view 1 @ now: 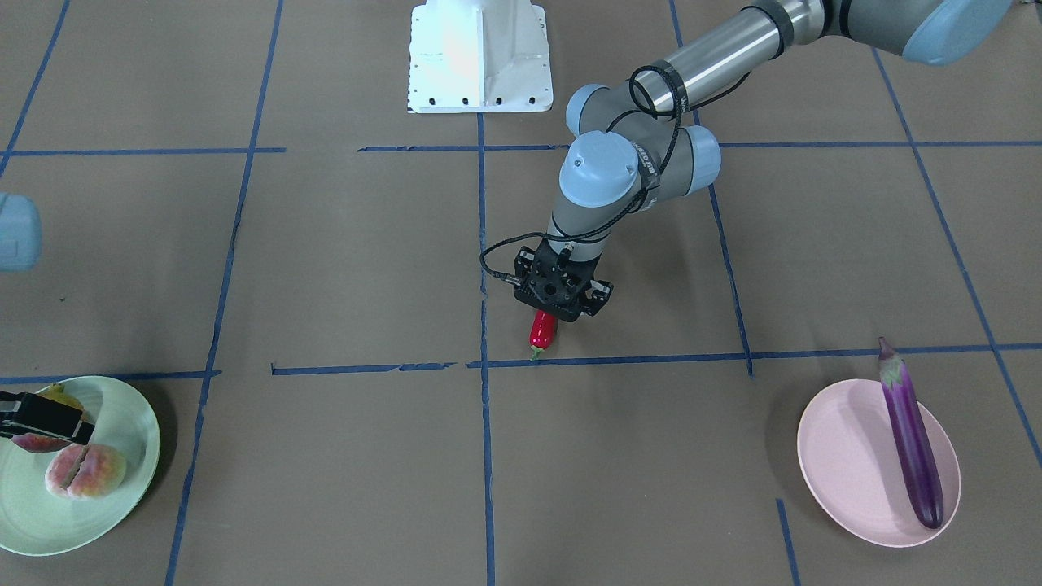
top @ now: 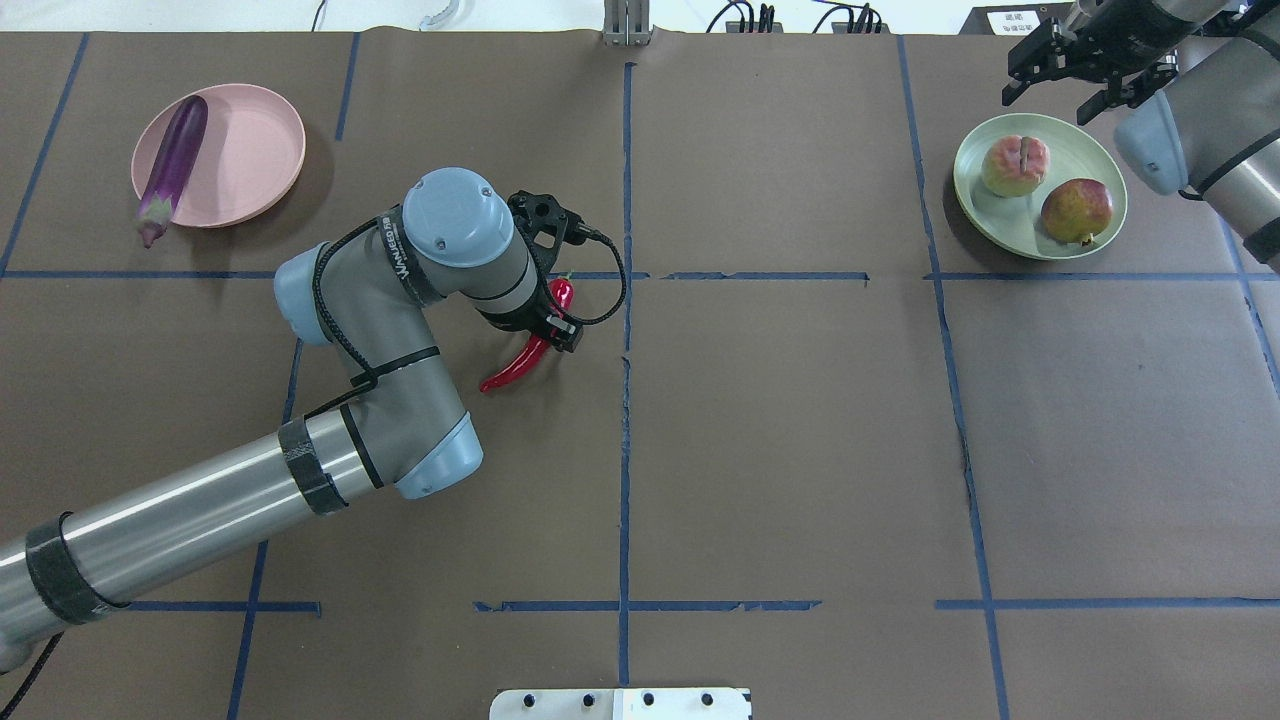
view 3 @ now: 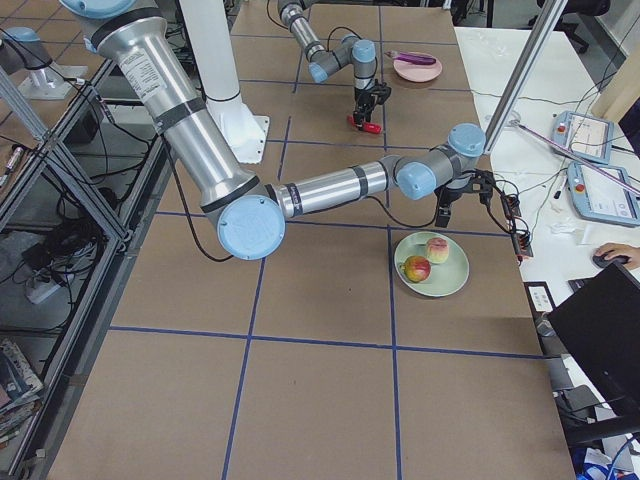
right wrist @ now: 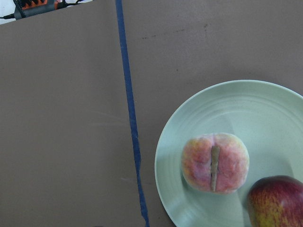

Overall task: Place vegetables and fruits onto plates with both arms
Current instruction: 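Grasp the red chili pepper with the left gripper while the right gripper releases the peach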

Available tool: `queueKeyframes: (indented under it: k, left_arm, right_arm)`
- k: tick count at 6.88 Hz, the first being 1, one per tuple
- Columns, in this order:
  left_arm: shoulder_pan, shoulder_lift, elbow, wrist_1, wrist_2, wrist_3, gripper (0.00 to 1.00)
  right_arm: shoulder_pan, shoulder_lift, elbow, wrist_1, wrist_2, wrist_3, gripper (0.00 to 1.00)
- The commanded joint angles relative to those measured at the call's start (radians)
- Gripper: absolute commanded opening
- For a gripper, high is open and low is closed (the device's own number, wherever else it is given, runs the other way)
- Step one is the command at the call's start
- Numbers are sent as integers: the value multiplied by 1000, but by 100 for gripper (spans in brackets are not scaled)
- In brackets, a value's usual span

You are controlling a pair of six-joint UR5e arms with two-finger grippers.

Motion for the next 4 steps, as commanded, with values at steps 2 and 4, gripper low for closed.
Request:
queueKeyframes:
  k: [2, 4]
  left_arm:
    - [-6, -6, 2, 46, 0, -12, 0]
    - [-129, 3, -68, 98, -3, -18, 0]
  right_arm:
    - [0, -6, 17, 0, 15, 3, 100]
    - [0, -26, 124, -102, 15, 7, 100]
